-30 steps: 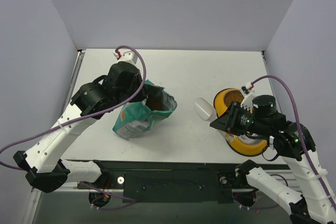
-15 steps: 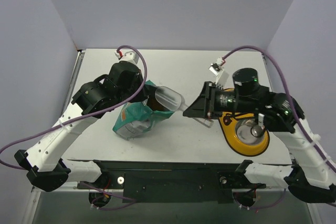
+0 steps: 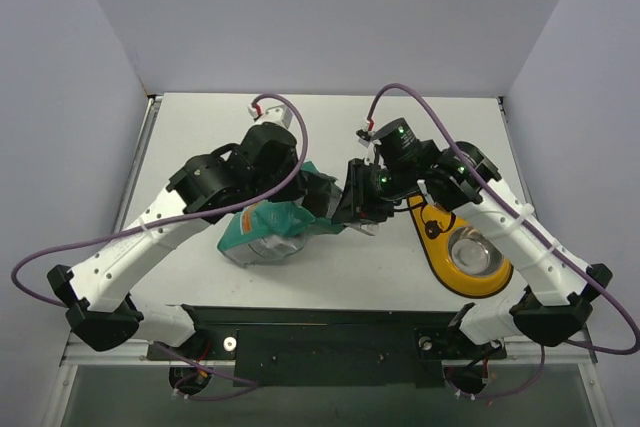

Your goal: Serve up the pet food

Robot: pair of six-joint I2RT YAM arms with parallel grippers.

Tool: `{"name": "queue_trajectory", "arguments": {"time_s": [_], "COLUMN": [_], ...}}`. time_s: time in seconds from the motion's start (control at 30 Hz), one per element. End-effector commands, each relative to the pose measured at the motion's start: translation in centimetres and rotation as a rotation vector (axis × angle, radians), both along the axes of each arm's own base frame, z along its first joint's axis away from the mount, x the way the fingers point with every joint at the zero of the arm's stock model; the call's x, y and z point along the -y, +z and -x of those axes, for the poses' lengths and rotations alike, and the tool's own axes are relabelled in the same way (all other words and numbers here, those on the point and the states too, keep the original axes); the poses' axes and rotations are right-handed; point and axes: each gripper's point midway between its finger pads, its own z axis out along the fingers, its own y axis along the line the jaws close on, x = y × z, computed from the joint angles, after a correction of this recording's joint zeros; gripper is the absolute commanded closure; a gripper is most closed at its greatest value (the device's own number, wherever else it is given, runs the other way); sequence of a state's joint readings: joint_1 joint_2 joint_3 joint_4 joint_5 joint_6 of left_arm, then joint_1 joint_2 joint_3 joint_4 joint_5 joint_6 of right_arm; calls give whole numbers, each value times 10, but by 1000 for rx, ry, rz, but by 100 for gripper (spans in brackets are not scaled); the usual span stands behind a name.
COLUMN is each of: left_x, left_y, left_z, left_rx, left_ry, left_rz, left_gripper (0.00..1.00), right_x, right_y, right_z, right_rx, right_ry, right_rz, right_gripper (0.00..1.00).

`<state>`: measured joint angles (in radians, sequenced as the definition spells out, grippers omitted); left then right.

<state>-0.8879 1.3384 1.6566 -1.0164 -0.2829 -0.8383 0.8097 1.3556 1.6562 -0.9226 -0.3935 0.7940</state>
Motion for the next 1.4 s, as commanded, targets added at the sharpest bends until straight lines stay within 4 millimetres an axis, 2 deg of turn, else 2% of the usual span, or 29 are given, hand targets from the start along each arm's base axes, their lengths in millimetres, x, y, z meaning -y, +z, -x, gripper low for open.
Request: {"name": "queue_trajectory", "arguments": {"time_s": [0.0, 0.07, 0.17, 0.27, 0.37, 0.47, 0.57, 0.6, 0.63, 0.67, 0.7, 0.73, 0.77, 0.8, 0.93, 1.0, 1.1, 1.2, 1.23, 1.27, 1.37], "left_x": [51, 57, 62, 63, 60, 62, 72, 76, 80, 81, 82, 82, 82, 81, 76, 73, 69, 64, 59, 59, 45], "left_y": [47, 45, 43, 41, 39, 36, 29, 27, 27, 27, 28, 27, 27, 28, 28, 25, 22, 21, 18, 23, 21], "left_z": [-5, -3, -2, -2, -2, -1, -2, -2, -4, -5, -6, -8, -9, -11, -12, -11, -13, -18, -18, -21, -22], "left_rx": [78, 65, 56, 51, 47, 37, 15, 3, 0, -4, -5, -3, -1, 3, 13, 11, 19, 28, 32, 41, 46], "left_ry": [-55, -61, -72, -79, -73, -73, -83, -87, -86, -84, -80, -75, -67, -61, -53, -46, -31, -13, -5, -1, 23], "left_rz": [188, 182, 186, 175, 160, 171, 186, 191, 194, 193, 191, 188, 181, 179, 154, 143, 133, 90, 52, 46, -35], "left_gripper": [100, 100, 100, 100, 100, 100, 100, 100, 100, 100, 100, 100, 100, 100, 100, 100, 100, 100, 100, 100, 100], "right_x": [4, 1, 4, 24, 52, 59, 33, 17, 3, -16, -27, -43, -52, -61, -61, -60, -76, -87, -96, -97, -107], "right_y": [-10, -8, -21, -47, -71, -94, -114, -122, -133, -135, -142, -144, -147, -147, -149, -156, -159, -146, -136, -133, -115], "right_z": [-10, -18, -32, -43, -51, -51, -45, -46, -33, -41, -31, -36, -26, -28, -29, -31, -30, -32, -33, -38, -46], "right_rx": [4, 23, 51, 20, 26, 26, 35, 30, -13, 5, -21, -10, -34, -29, -33, -45, -55, -36, -20, -12, -11], "right_ry": [11, 15, 30, 30, 65, 169, 241, 253, 293, 275, 304, 303, 337, 334, 336, 326, 321, 311, 303, 285, 237], "right_rz": [108, 121, 182, 267, 386, 469, 444, 394, 347, 287, 254, 203, 168, 132, 99, 100, 14, -85, -161, -194, -357], "right_gripper": [100, 100, 100, 100, 100, 100, 100, 100, 100, 100, 100, 100, 100, 100, 100, 100, 100, 100, 100, 100, 100]}}
